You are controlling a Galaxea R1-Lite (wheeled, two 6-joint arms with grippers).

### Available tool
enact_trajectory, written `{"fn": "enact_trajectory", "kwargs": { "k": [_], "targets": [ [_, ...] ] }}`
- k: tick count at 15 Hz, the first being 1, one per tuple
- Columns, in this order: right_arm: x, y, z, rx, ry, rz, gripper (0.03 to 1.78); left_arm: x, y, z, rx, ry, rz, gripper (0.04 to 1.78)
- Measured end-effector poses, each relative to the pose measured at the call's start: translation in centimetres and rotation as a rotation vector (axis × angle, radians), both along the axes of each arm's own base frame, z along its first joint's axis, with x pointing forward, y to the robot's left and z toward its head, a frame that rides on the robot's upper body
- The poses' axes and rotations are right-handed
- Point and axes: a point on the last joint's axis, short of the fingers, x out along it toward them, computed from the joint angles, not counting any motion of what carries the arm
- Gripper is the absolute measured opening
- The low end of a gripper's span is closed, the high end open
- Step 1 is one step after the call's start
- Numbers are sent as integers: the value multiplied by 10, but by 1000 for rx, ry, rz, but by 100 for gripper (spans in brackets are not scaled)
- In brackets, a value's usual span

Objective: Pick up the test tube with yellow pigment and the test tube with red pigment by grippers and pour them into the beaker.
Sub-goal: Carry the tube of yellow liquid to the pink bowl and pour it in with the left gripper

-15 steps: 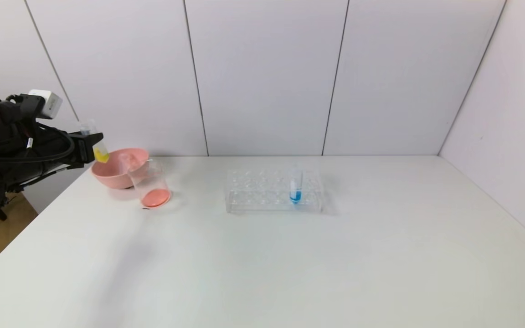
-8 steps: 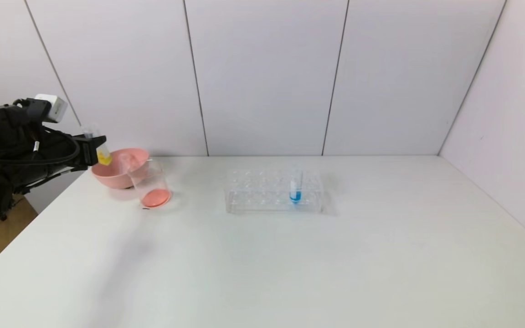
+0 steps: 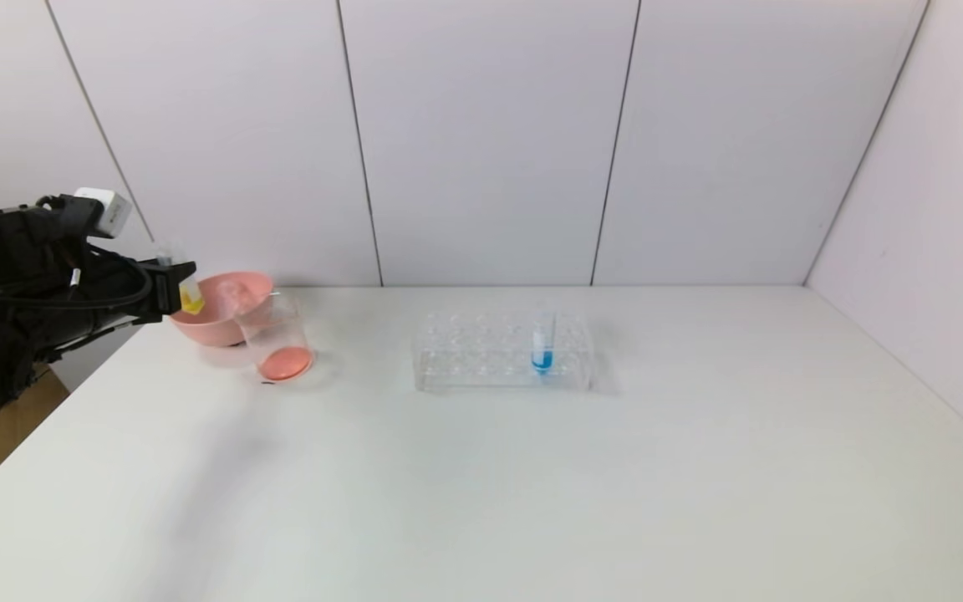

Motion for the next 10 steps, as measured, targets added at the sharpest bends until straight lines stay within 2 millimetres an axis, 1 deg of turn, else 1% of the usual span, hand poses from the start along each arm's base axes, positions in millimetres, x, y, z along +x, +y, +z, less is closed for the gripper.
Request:
{"fn": "enact_trajectory", "kwargs": {
  "k": [6, 10],
  "targets": [
    [0, 0, 0, 0, 0, 0, 170, 4, 2, 2, 18, 4, -45, 43],
    [0, 0, 0, 0, 0, 0, 170, 8, 2, 7, 86, 76, -84, 43]
  ]
}}
